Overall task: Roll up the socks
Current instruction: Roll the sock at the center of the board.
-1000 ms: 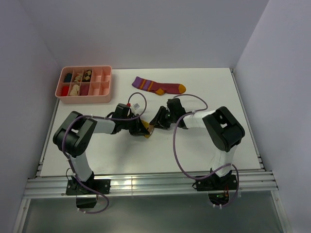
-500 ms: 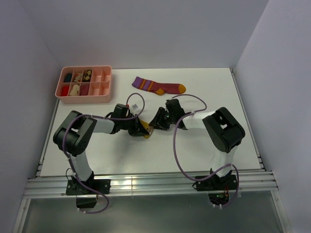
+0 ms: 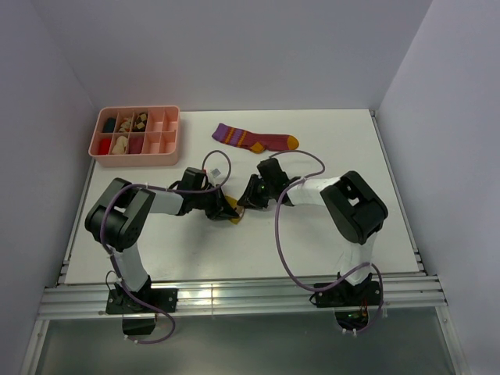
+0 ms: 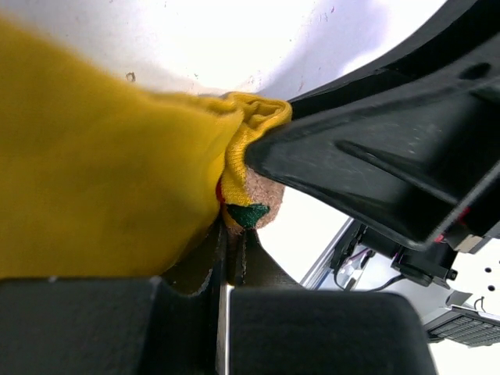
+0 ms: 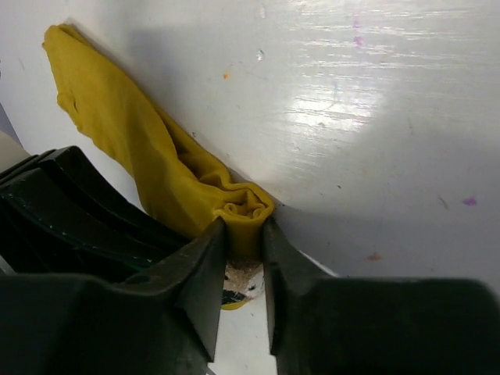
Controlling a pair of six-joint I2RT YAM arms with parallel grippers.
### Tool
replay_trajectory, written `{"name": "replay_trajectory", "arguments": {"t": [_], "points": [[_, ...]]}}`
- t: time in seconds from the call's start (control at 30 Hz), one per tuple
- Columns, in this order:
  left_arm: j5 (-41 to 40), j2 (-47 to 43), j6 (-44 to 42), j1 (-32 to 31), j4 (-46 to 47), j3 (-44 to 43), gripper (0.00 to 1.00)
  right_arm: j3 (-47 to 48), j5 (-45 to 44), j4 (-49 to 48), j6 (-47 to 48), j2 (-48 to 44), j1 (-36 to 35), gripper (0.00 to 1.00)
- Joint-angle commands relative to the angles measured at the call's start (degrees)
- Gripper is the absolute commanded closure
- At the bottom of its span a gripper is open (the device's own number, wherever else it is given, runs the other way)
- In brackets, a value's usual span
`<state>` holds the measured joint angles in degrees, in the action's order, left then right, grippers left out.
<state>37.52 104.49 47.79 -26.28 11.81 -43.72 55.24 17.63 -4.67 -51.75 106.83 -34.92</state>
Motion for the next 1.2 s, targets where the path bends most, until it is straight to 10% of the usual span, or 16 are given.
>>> {"name": "replay_trajectory", "arguments": {"t": [0.0,0.17,0.53,0.8,1.17], "points": [[-8.1,2.7,-2.6,0.1,-8.5,3.0,0.99,1.7,1.4,5.8,1.6,3.4,-1.8,0.71],[-10.1,2.2,-3.6,0.1,-9.9,2.5,0.99,4.8,0.7,10.9,4.5,4.8,-1.8,1.00],[-30.8,-15.2,-10.3,-2.4,-17.5,-1.1,0.52,18.7,-17.5,29.7,7.0,4.6,-1.3,1.00],[-59.8,-25.7,-21.3,-18.2,-13.1,-2.0,0.49,23.9,-18.1,35.3,4.1,8.8,-1.4,1.00],[-86.1,-10.2,-30.9,-37.8,-9.5,-10.2,0.50,24.0,-11.9,34.9,3.0,10.9,0.1,1.00]]}}
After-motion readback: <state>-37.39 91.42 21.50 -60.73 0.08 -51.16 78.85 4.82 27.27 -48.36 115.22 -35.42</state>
